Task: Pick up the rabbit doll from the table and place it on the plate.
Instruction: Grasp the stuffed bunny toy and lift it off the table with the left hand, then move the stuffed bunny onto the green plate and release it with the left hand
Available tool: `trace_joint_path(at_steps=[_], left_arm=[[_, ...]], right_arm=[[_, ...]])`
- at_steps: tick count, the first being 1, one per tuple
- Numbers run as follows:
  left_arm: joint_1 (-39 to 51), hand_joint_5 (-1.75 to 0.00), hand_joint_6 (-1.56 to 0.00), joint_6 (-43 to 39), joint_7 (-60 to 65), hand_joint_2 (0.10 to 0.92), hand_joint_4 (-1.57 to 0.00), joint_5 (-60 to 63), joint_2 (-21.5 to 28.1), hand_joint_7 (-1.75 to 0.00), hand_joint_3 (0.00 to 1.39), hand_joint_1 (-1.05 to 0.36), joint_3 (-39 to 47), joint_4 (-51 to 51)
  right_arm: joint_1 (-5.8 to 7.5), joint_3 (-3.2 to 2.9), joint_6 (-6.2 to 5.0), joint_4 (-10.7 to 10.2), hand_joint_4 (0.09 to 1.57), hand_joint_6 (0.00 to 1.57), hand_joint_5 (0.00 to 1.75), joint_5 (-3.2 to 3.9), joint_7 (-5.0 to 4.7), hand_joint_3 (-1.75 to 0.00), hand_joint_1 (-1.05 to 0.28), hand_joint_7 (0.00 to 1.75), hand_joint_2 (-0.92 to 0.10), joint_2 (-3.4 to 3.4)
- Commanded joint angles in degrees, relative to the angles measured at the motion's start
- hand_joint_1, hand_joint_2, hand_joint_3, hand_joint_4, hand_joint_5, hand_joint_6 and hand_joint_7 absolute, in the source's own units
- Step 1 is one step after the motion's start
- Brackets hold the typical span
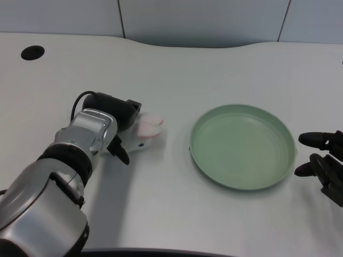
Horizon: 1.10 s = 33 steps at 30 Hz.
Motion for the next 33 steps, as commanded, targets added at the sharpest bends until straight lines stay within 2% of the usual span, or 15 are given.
trace_joint_path(at_steps=[1,3,4,6,8,10,11,14,16,18,22,23,25,29,33], left_arm=[[2.9,-0.12,-0.27,-1.5,6.9,0.828,-0.27,1.4,0.7,-0.06,0.0,-0.64,-1.3,0.6],[3.7,-0.17,-0.43,-2.4,11.4,0.849,-0.39,1.0,1.0,-0.1,0.01,-0.54,-0.8,0.7],[3.9,-0.3,-0.51,-2.8,13.0,0.862,-0.44,0.8,1.1,-0.19,0.01,-0.49,-0.6,0.7],[4.4,-0.94,-0.43,-4.0,17.2,0.867,-0.31,0.5,1.5,-0.72,0.0,-0.41,-0.1,0.7],[4.6,-1.42,-0.34,-5.3,19.9,0.887,-0.3,0.0,1.8,-1.18,0.01,-0.33,0.6,0.7],[4.4,-1.65,-0.3,-6.3,21.5,0.912,-0.32,0.0,2.2,-1.34,0.04,-0.27,0.7,0.8],[4.3,-1.71,-0.31,-6.6,22.8,0.917,-0.42,0.5,2.5,-1.44,0.07,-0.26,0.4,0.9],[3.9,-1.74,-0.39,-7.0,24.7,0.921,-0.55,1.0,2.9,-1.38,0.09,-0.26,0.1,0.9],[3.3,-1.75,-0.65,-7.7,24.4,0.912,-0.75,0.5,3.4,-0.93,0.03,-0.32,0.5,0.9],[2.7,-1.75,-0.73,-8.5,24.1,0.915,-0.78,-0.4,3.9,-0.84,0.01,-0.32,1.4,0.8],[2.0,-1.75,-0.68,-9.7,25.2,0.921,-0.78,-3.0,3.8,-1.09,0.04,-0.32,4.5,0.4],[1.8,-1.75,-0.58,-10.1,25.6,0.921,-0.77,-3.8,3.6,-1.47,0.06,-0.28,5.4,0.3],[1.1,-1.75,-0.52,-10.6,25.5,0.921,-0.76,-5.2,3.3,-1.69,0.07,-0.24,7.0,0.1],[-0.9,-1.75,-0.54,-11.5,23.5,0.919,-0.78,-9.3,1.7,-1.74,0.08,-0.18,11.2,-0.5],[-3.1,-1.75,-0.58,-11.6,20.6,0.881,-0.79,-12.0,-0.4,-1.75,0.06,-0.14,13.7,-1.1]], right_arm=[[1.26,-0.59,-0.05,-0.8,0.29,0.37,1.43,0.62,0.06,-0.5,-0.29,0.94,-0.92,-0.52],[1.43,-0.72,-1.11,-0.3,0.29,0.37,1.43,0.96,0.91,-0.51,-0.29,0.95,-0.92,-0.55],[1.47,-0.77,-1.64,-0.1,0.3,0.36,1.44,0.88,1.1,-0.52,-0.28,0.95,-0.92,-0.55],[1.52,-0.66,-3.64,0.9,0.34,0.37,1.42,-0.7,0.34,-0.51,-0.29,0.96,-0.92,-0.71],[1.4,-0.66,-5.08,1.9,0.39,0.38,1.37,-1.38,0.06,-0.5,-0.3,0.95,-0.92,-0.72],[1.19,-0.72,-5.87,2.7,0.41,0.38,1.35,-1.32,0.31,-0.5,-0.3,0.94,-0.92,-0.71],[1.05,-0.76,-6.05,3.0,0.41,0.39,1.35,-1.1,0.48,-0.5,-0.32,0.94,-0.92,-0.68],[0.82,-0.7,-6.24,3.4,0.42,0.39,1.34,-0.64,0.9,-0.49,-0.32,0.94,-0.92,-0.7],[0.53,-0.68,-6.38,3.7,0.42,0.39,1.35,-0.41,1.36,-0.51,-0.32,0.93,-0.92,-0.77],[0.26,-0.68,-6.57,4.1,0.42,0.39,1.35,-0.46,1.59,-0.51,-0.32,0.94,-0.92,-0.83],[-0.37,-0.76,-6.68,5.0,0.41,0.4,1.36,-0.6,1.62,-0.5,-0.32,0.94,-0.92,-0.86],[-0.56,-0.75,-6.54,5.1,0.42,0.4,1.36,-0.73,1.44,-0.49,-0.33,0.94,-0.92,-0.88],[-0.85,-0.71,-6.52,5.3,0.42,0.4,1.36,-1.04,1.08,-0.49,-0.33,0.94,-0.92,-0.9],[-1.6,-0.8,-7.52,6.7,0.42,0.4,1.36,-1.02,1.31,-0.49,-0.31,0.93,-0.92,-0.96],[-1.96,-0.93,-7.59,7.3,0.42,0.4,1.36,-0.71,1.73,-0.5,-0.3,0.93,-0.92,-1.32]])
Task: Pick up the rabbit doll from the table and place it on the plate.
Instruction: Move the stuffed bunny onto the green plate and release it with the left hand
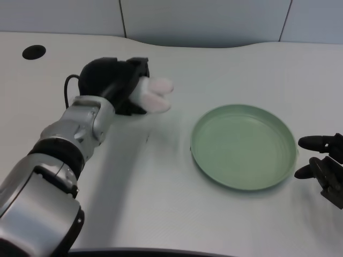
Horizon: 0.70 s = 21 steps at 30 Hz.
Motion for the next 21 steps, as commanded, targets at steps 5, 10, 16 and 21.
trace_joint_path(at_steps=[5,10,16,21], left_arm=[[-4.5,-1.75,-0.61,1.0,-3.7,0.851,-0.81,-1.7,-5.7,-1.75,0.05,-0.13,1.3,-1.1],[-6.1,-1.75,-0.63,1.7,-5.4,0.858,-0.83,-1.7,-10.3,-1.75,0.05,-0.11,0.9,-1.3],[-6.9,-1.75,-0.67,2.9,-6.2,0.857,-0.86,-1.5,-15.0,-1.75,0.04,-0.18,0.4,-1.1],[-6.6,-1.75,-0.65,4.7,-5.8,0.879,-0.81,-0.7,-18.0,-1.63,0.05,-0.2,-0.7,-0.8]], right_arm=[[-0.86,-1.44,0.08,1.3,0.4,0.39,1.37,1.29,0.89,-0.51,-0.29,0.92,-0.92,-1.81],[-1.16,-1.92,1.39,1.2,0.4,0.39,1.39,2.0,1.35,-0.5,-0.31,0.92,-0.92,-2.13],[-1.76,-1.87,1.53,2.1,0.43,0.41,1.4,1.13,1.02,-0.48,-0.32,0.92,-0.92,-2.0],[-1.97,-1.66,1.49,2.2,0.42,0.41,1.45,1.36,1.56,-0.47,-0.32,0.92,-0.92,-1.54]])
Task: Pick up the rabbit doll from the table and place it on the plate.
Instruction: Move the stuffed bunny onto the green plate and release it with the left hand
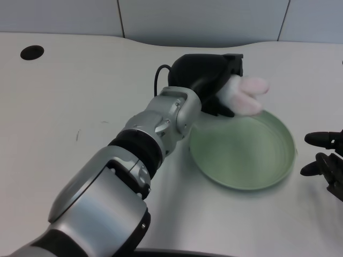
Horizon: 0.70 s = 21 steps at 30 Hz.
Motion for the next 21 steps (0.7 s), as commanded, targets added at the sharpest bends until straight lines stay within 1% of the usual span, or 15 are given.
trace_joint_path(at_steps=[1,2,4,5,6,7,8,10,11,12,13,14,15,17,21], left_arm=[[-0.8,-1.75,-0.65,1.5,-0.3,0.88,-0.81,0.7,-1.7,-1.6,0.05,-0.21,-1.0,0.4],[-0.6,-1.75,-0.69,2.1,-0.8,0.868,-0.8,0.7,-2.3,-1.48,0.04,-0.2,-1.1,0.5],[-0.6,-1.41,-0.79,3.4,-1.8,0.851,-0.8,0.8,-3.2,-0.95,0.01,-0.24,-1.5,0.7],[-0.5,-1.26,-0.85,3.9,-2.1,0.857,-0.82,1.1,-3.4,-0.69,0.01,-0.25,-1.9,0.9],[-0.3,-1.4,-0.91,4.1,-2.1,0.843,-0.81,1.4,-3.6,-0.67,0.01,-0.22,-2.3,0.9],[0.0,-1.51,-0.86,4.3,-1.9,0.836,-0.79,1.7,-3.7,-0.83,0.0,-0.21,-2.7,1.0],[0.3,-1.57,-0.83,4.3,-1.9,0.836,-0.79,1.8,-3.8,-0.93,0.0,-0.19,-2.9,1.0],[0.7,-1.57,-0.79,4.5,-2.5,0.831,-0.8,1.8,-4.0,-0.96,0.0,-0.18,-3.2,1.1],[0.8,-1.62,-0.79,4.7,-2.7,0.835,-0.79,1.8,-4.1,-0.97,0.0,-0.18,-3.3,1.2],[1.1,-1.59,-0.77,4.6,-2.9,0.839,-0.77,1.8,-4.2,-0.96,0.01,-0.19,-3.4,1.3],[1.2,-1.47,-0.77,4.6,-3.1,0.843,-0.76,1.7,-4.3,-0.88,0.01,-0.2,-3.5,1.3],[1.5,-1.4,-0.77,4.5,-3.1,0.845,-0.76,1.6,-4.3,-0.84,0.01,-0.2,-3.6,1.4],[1.8,-1.24,-0.8,4.4,-3.2,0.85,-0.77,1.7,-4.4,-0.71,0.01,-0.21,-3.7,1.4],[2.1,-1.04,-0.92,4.2,-3.4,0.858,-0.82,1.9,-4.6,-0.46,0.0,-0.24,-4.0,1.5],[2.2,-0.96,-0.98,4.2,-3.5,0.86,-0.83,1.8,-4.5,-0.34,0.0,-0.24,-4.2,1.5]], right_arm=[[-0.32,-0.04,-0.35,0.9,0.41,0.41,1.47,0.65,0.59,-0.47,-0.32,0.92,-0.92,-0.41],[-0.46,-0.02,-0.74,1.4,0.42,0.41,1.51,0.65,0.83,-0.47,-0.32,0.93,-0.92,-0.32],[-0.78,-0.06,-1.14,2.3,0.43,0.42,1.55,0.74,1.22,-0.45,-0.34,0.93,-0.92,-0.16],[-0.69,0.12,-1.1,2.0,0.43,0.42,1.55,0.42,1.08,-0.45,-0.34,0.93,-0.92,-0.13],[-0.53,0.33,-1.15,1.7,0.44,0.41,1.55,0.07,0.9,-0.45,-0.33,0.92,-0.92,-0.08],[-0.32,0.51,-1.28,1.3,0.44,0.4,1.56,-0.15,0.75,-0.45,-0.33,0.92,-0.92,0.07],[-0.05,0.68,-1.26,0.9,0.44,0.4,1.57,-0.25,0.6,-0.45,-0.33,0.92,-0.92,0.27],[0.3,0.94,-1.02,0.3,0.43,0.4,1.58,-0.38,0.22,-0.45,-0.33,0.91,-0.92,0.53],[0.42,1.06,-0.96,0.1,0.43,0.41,1.58,-0.52,0.02,-0.45,-0.34,0.91,-0.92,0.59],[0.6,1.27,-0.86,-0.3,0.43,0.41,1.57,-0.76,-0.27,-0.44,-0.34,0.91,-0.92,0.67],[0.73,1.43,-0.8,-0.5,0.43,0.41,1.54,-0.92,-0.48,-0.44,-0.35,0.91,-0.92,0.72],[0.85,1.63,-0.61,-0.8,0.43,0.41,1.53,-1.1,-0.79,-0.43,-0.35,0.91,-0.92,0.77],[0.97,1.85,-0.68,-1.0,0.42,0.41,1.52,-1.26,-0.92,-0.44,-0.35,0.91,-0.92,0.8],[1.13,2.16,-0.87,-1.3,0.41,0.41,1.51,-1.52,-1.09,-0.45,-0.35,0.91,-0.92,0.79],[1.22,2.31,-0.88,-1.4,0.41,0.41,1.51,-1.56,-1.23,-0.45,-0.35,0.91,-0.92,0.74]])
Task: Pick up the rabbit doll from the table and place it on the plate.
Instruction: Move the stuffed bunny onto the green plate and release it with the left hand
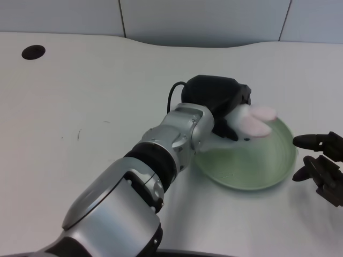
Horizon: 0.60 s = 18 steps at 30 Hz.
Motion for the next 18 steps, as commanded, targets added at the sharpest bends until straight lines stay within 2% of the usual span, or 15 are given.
trace_joint_path(at_steps=[1,2,3,4,5,6,7,8,9,10,12,14,15,17,18], left_arm=[[0.5,-0.96,-0.98,-0.1,-0.6,0.861,-0.83,0.3,-0.5,-0.33,0.0,-0.24,-0.3,0.2],[0.6,-0.96,-0.98,0.2,-1.2,0.861,-0.83,0.6,-0.4,-0.33,0.0,-0.24,-0.6,0.4],[0.7,-1.27,-0.97,0.4,-1.6,0.879,-0.78,0.8,-0.4,-0.49,0.01,-0.26,-0.8,0.5],[0.8,-1.4,-0.9,0.3,-2.0,0.886,-0.75,0.7,-0.4,-0.68,0.01,-0.26,-0.8,0.6],[0.9,-1.41,-0.83,0.1,-2.3,0.896,-0.71,0.5,-0.4,-0.8,0.01,-0.26,-0.7,0.6],[1.0,-1.52,-0.78,-0.3,-2.4,0.9,-0.69,0.3,-0.4,-1.04,0.01,-0.24,-0.5,0.5],[1.0,-1.55,-0.72,-0.5,-2.4,0.899,-0.68,0.1,-0.5,-1.19,0.0,-0.23,-0.5,0.5],[1.1,-1.56,-0.71,-0.7,-1.9,0.899,-0.68,0.2,-0.6,-1.24,0.0,-0.23,-0.6,0.5],[1.2,-1.65,-0.67,-0.9,-1.2,0.895,-0.68,0.4,-0.8,-1.39,0.0,-0.22,-0.7,0.4],[1.3,-1.71,-0.64,-1.1,-0.7,0.898,-0.73,0.5,-1.1,-1.59,0.0,-0.22,-0.8,0.4],[1.0,-1.74,-0.63,-0.9,-0.8,0.902,-0.76,0.3,-1.6,-1.71,0.01,-0.21,-0.7,0.4],[0.5,-1.49,-0.74,-0.6,-2.0,0.885,-0.69,-0.1,-2.0,-1.17,0.0,-0.24,-0.3,0.3],[0.4,-1.39,-0.79,-0.5,-2.2,0.882,-0.69,-0.3,-2.1,-1.0,0.0,-0.25,-0.2,0.3],[-0.2,-1.4,-0.82,0.1,-2.3,0.876,-0.72,0.2,-2.8,-0.89,0.0,-0.26,-0.6,0.3],[-0.4,-1.35,-0.82,0.3,-2.3,0.875,-0.73,0.3,-3.0,-0.8,0.0,-0.26,-0.7,0.3]], right_arm=[[0.87,0.08,-0.38,-0.7,0.41,0.41,1.51,-0.19,-0.35,-0.45,-0.35,0.91,-0.92,-0.5],[1.01,0.35,-0.45,-0.9,0.41,0.41,1.51,-0.34,-0.26,-0.45,-0.35,0.91,-0.92,-0.48],[1.13,0.57,-0.49,-1.2,0.4,0.41,1.51,-0.45,-0.2,-0.46,-0.33,0.9,-0.92,-0.47],[1.23,0.71,-0.91,-1.2,0.4,0.41,1.51,-0.49,0.03,-0.46,-0.33,0.9,-0.92,-0.46],[1.26,0.76,-1.17,-1.1,0.37,0.4,1.49,-0.23,0.44,-0.47,-0.31,0.9,-0.92,-0.47],[1.37,0.8,-0.95,-1.3,0.36,0.4,1.48,0.11,0.73,-0.47,-0.3,0.9,-0.92,-0.51],[1.45,0.83,-0.76,-1.5,0.33,0.4,1.46,0.36,0.92,-0.47,-0.29,0.9,-0.92,-0.54],[1.54,0.77,-0.54,-1.7,0.33,0.39,1.45,0.8,1.14,-0.48,-0.28,0.91,-0.92,-0.43],[1.72,0.72,0.03,-2.1,0.32,0.39,1.45,1.35,1.31,-0.48,-0.27,0.91,-0.92,-0.29],[1.94,0.77,0.49,-2.6,0.3,0.38,1.45,1.48,1.11,-0.51,-0.26,0.92,-0.92,-0.19],[2.32,0.88,1.21,-3.6,0.29,0.38,1.44,1.36,0.61,-0.52,-0.26,0.93,-0.92,-0.09],[2.51,0.89,1.65,-4.2,0.3,0.37,1.44,1.29,0.25,-0.52,-0.26,0.95,-0.92,0.01],[2.57,0.9,1.82,-4.4,0.3,0.37,1.43,1.3,0.16,-0.52,-0.26,0.95,-0.92,0.04],[2.87,1.01,3.03,-5.5,0.29,0.36,1.42,1.35,-0.17,-0.52,-0.27,0.96,-0.92,0.01],[3.01,1.03,3.56,-6.0,0.29,0.36,1.42,1.46,-0.28,-0.53,-0.26,0.97,-0.92,0.06]])
